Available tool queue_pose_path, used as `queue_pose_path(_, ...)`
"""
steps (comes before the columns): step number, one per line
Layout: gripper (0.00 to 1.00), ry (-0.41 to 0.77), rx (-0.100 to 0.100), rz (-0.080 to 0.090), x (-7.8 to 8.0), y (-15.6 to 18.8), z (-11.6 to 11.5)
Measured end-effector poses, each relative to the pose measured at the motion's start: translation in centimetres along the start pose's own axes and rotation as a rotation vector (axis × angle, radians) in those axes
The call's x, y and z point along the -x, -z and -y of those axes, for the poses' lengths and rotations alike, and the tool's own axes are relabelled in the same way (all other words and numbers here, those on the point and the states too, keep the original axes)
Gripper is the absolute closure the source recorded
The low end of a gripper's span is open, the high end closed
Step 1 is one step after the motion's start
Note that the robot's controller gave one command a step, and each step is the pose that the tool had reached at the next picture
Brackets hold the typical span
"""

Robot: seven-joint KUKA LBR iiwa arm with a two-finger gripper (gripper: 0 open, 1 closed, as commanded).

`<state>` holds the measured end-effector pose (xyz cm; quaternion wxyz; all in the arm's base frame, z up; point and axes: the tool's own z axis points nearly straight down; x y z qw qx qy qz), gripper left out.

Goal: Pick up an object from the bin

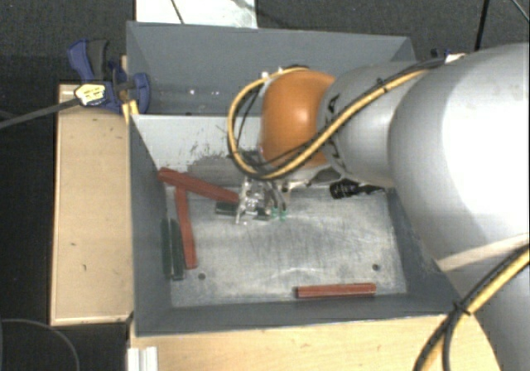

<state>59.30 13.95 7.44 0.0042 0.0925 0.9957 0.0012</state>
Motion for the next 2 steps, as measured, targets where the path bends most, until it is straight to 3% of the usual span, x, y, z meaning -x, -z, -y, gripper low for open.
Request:
queue_pose_path(1,1.00,-0.001,0.000,0.000,0.0,0.0,0.0)
queue_pose_path(2,1.00,-0.020,-0.001,-0.006,-2.2,13.5,-0.8)
